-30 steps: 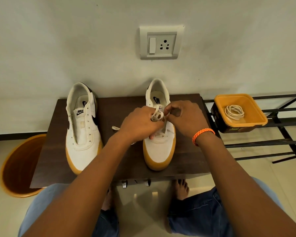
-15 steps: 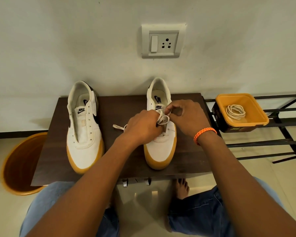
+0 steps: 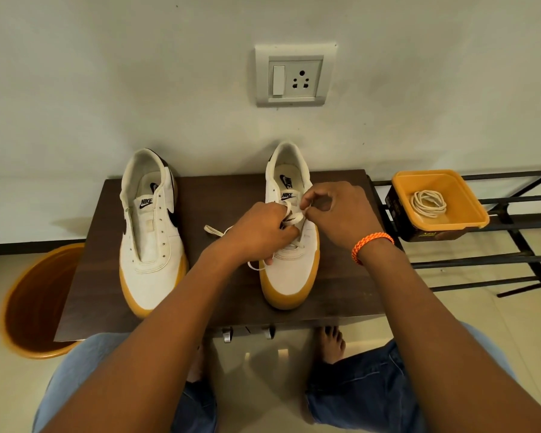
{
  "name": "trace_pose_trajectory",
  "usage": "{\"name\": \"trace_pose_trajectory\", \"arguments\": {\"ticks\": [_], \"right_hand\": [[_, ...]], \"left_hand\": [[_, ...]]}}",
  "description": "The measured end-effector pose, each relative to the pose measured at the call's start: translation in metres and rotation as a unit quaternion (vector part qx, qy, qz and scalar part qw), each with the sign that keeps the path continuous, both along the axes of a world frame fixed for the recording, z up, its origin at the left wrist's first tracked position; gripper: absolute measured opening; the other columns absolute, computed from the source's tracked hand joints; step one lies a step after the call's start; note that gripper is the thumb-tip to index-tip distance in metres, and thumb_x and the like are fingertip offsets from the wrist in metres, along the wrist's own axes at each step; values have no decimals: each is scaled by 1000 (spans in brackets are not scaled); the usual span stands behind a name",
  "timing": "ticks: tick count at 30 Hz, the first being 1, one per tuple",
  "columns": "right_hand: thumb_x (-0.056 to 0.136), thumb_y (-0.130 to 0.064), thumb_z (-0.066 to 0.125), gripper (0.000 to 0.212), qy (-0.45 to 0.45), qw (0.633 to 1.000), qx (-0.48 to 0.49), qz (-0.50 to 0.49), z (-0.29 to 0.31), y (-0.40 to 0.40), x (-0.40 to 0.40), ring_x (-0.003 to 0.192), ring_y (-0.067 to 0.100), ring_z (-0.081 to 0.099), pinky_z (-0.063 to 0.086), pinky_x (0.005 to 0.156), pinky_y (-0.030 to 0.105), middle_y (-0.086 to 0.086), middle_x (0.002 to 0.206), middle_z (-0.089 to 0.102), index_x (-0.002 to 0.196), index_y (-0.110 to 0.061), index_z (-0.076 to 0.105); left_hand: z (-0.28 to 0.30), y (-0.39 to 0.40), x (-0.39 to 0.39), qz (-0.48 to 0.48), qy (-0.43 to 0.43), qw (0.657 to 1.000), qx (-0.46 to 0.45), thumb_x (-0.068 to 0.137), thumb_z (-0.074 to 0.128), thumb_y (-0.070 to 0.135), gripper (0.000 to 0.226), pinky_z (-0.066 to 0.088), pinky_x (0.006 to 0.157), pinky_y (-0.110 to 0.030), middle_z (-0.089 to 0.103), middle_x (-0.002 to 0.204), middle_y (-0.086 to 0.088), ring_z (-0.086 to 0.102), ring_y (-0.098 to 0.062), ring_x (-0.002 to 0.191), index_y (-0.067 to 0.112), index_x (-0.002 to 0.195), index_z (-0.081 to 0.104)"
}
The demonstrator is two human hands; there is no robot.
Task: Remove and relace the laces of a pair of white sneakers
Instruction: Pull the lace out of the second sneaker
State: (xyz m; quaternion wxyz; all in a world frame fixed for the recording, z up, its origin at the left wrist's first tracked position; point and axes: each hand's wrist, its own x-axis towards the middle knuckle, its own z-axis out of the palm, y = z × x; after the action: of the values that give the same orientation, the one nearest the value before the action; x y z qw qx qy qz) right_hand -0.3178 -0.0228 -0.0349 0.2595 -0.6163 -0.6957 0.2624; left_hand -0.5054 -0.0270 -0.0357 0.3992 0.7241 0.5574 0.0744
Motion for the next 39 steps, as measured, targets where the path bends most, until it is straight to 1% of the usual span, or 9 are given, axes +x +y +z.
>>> {"name": "trace_pose_trajectory", "arguments": {"ticks": [4, 8, 16, 21, 24, 29, 33, 35, 39], "right_hand": [[84, -11, 74, 14, 0, 1000, 3, 1, 2, -1, -1, 86, 8, 70, 61, 86, 33, -9, 89, 75, 86, -25, 78], [83, -11, 73, 14, 7, 1000, 2, -2, 2, -1, 0, 86, 8, 71, 61, 86, 33, -10, 88, 76, 84, -24, 78], [86, -14, 75, 12, 12, 1000, 1, -4, 2, -1, 0, 90, 8, 70, 61, 88, 34, -11, 92, 76, 84, -25, 78], [83, -15, 74, 12, 14, 1000, -1, -8, 3, -1, -1, 85, 11, 71, 61, 84, 38, -11, 89, 76, 82, -26, 78], [85, -15, 74, 12, 13, 1000, -3, -10, 3, -2, -2, 85, 11, 71, 61, 84, 37, -10, 89, 76, 83, -26, 78], [85, -15, 74, 12, 8, 1000, -3, -13, 4, -2, -3, 88, 10, 69, 61, 86, 37, -8, 91, 75, 84, -25, 78], [87, -15, 73, 14, 4, 1000, -14, -4, 4, -3, -4, 89, 11, 69, 61, 86, 39, -7, 94, 74, 87, -28, 76], [89, -18, 73, 14, -11, 1000, -9, 4, 2, -3, -6, 91, 13, 68, 61, 87, 39, -5, 100, 72, 93, -31, 76], [93, -27, 74, 19, -67, 998, 15, 7, 0, -5, -18, 85, 10, 57, 57, 82, 31, -4, 105, 53, 112, -32, 73]], "left_hand": [[-1, -3, 3, 7, 2, 1000, -12, 109, 52, 28, 13, 66, 68, -36, 66, 102, -4, 75, -22, 62, 18, 105, 59], [0, -3, 4, 6, -4, 999, -36, 111, 48, 26, 11, 63, 62, -28, 63, 107, -5, 74, -22, 64, 18, 108, 55], [3, -1, 0, 52, -75, 989, -120, 112, 43, 23, 29, 56, 60, -26, 60, 80, -4, 70, -16, 53, 19, 84, 52], [-4, 2, -3, 67, -136, 969, -194, 112, 43, 24, 28, 65, 87, -53, 58, 69, -4, 61, -13, 53, 7, 95, 58], [-5, 1, -5, 63, -149, 965, -206, 112, 44, 24, 29, 63, 90, -57, 59, 69, -5, 61, -16, 57, 6, 96, 60], [1, -2, -9, 64, -182, 958, -211, 112, 43, 21, 30, 64, 91, -47, 59, 70, -4, 63, -17, 63, 7, 90, 59], [11, -6, -18, 101, -184, 967, -145, 111, 44, 22, 36, 62, 72, -29, 58, 68, -4, 59, -17, 62, 9, 82, 60], [16, -5, -28, 127, -178, 970, -109, 109, 44, 22, 37, 58, 66, -31, 55, 66, -4, 55, -17, 59, 9, 77, 58], [22, -2, -56, 133, -115, 980, -87, 108, 43, 24, 38, 56, 68, -35, 60, 70, -6, 58, -21, 64, 11, 76, 58]]}}
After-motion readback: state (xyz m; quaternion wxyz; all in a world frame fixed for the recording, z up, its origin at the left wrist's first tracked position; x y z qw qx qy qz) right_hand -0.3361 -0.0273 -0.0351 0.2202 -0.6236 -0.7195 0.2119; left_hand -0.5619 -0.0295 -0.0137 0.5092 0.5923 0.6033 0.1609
